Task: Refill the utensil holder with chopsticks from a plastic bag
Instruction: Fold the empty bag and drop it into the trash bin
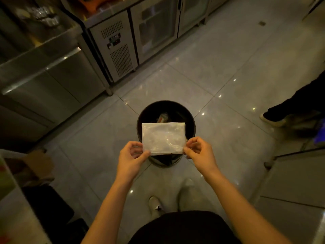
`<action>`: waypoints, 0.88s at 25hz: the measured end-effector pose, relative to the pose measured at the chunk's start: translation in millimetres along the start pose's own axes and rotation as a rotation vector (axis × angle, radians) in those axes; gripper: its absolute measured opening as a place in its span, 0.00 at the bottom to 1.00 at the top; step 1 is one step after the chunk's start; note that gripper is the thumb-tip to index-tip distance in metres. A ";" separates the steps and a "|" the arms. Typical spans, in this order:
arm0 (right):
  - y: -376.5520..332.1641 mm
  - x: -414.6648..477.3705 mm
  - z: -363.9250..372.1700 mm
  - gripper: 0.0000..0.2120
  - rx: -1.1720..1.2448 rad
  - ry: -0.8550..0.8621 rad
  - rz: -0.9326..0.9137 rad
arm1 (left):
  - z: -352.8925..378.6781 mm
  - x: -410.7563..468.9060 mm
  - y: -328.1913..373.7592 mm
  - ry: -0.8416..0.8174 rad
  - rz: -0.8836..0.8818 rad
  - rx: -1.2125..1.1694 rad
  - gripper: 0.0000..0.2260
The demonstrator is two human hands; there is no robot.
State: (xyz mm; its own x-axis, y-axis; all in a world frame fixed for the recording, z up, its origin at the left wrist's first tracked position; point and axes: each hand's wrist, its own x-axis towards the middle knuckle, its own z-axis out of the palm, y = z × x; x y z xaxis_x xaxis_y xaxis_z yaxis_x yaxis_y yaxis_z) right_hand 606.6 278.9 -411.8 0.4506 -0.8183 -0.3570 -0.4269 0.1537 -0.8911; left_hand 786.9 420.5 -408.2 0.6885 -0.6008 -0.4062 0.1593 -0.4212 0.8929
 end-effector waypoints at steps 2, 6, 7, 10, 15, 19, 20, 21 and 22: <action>15.4 14.1 10.1 0.05 -0.031 -0.010 0.053 | 1.8 22.8 -12.1 -0.006 -0.040 0.056 0.11; 45.3 53.0 21.2 0.05 -0.063 -0.018 0.162 | 19.7 67.1 -27.9 -0.035 -0.088 0.205 0.08; 51.3 65.5 22.1 0.05 -0.077 -0.034 0.186 | 26.5 78.4 -29.5 -0.045 -0.092 0.245 0.07; 65.6 100.0 23.8 0.06 -0.102 -0.065 0.257 | 42.9 108.2 -30.5 -0.082 -0.110 0.372 0.02; 86.8 154.7 34.9 0.07 -0.153 -0.059 0.311 | 59.9 164.7 -38.2 -0.156 -0.092 0.562 0.08; 110.8 185.7 63.8 0.10 -0.275 -0.124 0.390 | 63.4 214.9 -52.1 -0.304 -0.197 0.709 0.15; 116.7 193.0 73.4 0.11 -0.306 -0.150 0.416 | 62.6 229.2 -58.8 -0.362 -0.230 0.735 0.16; 121.9 198.5 82.0 0.12 -0.326 -0.172 0.443 | 61.8 241.9 -64.9 -0.418 -0.258 0.759 0.17; 126.0 205.2 91.7 0.13 -0.336 -0.187 0.474 | 61.0 256.4 -71.2 -0.457 -0.273 0.785 0.18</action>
State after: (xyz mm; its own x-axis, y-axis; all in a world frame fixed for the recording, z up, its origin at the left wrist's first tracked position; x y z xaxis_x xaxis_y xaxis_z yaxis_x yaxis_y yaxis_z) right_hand 717.2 181.2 -623.0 0.2679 -0.5878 -0.7634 -0.8248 0.2697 -0.4970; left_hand 908.9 255.0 -587.8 0.3278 -0.5515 -0.7671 -0.3618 -0.8233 0.4373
